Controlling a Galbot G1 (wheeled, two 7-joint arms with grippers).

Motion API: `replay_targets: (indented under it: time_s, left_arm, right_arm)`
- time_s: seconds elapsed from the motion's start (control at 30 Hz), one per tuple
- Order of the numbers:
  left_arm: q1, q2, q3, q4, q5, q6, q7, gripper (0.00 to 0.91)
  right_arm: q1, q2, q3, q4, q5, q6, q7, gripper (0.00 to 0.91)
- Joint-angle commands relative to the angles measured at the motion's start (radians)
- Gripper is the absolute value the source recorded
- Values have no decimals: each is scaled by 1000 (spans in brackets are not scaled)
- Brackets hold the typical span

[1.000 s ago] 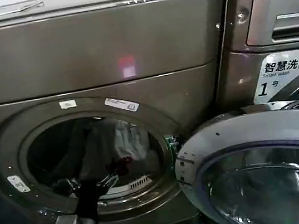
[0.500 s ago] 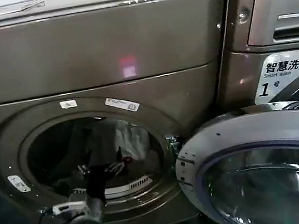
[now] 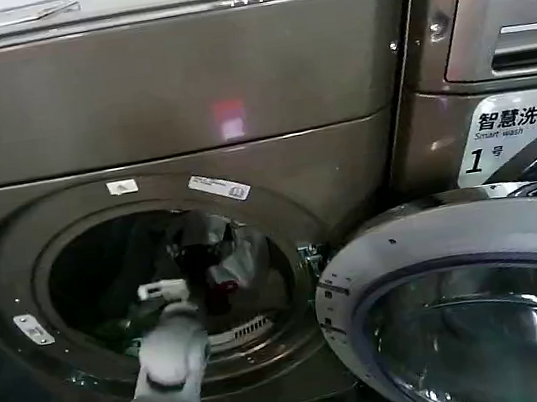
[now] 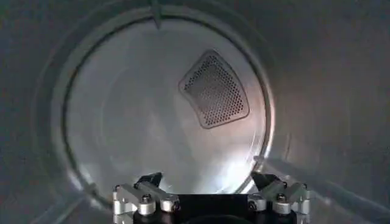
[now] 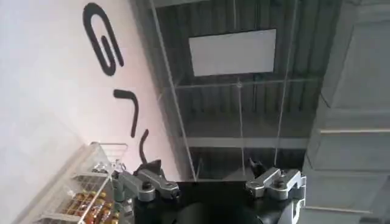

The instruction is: Grasp the clothes from the dryer.

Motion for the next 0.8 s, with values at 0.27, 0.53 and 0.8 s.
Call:
replay_targets:
  time_s: [0.27, 0.53, 0.8]
  left_arm:
    - [-465, -41, 52, 627, 90, -92, 63, 907]
    - [-595, -48, 61, 833, 124, -140, 75, 907]
    - [-666, -42, 89, 978, 214, -221, 133, 907]
  right_arm:
    - [-17, 15, 44, -20, 12, 10, 0, 907]
    - [-24, 19, 55, -29, 16, 17, 0, 907]
    - [-26, 21, 58, -25, 21, 16, -1, 907]
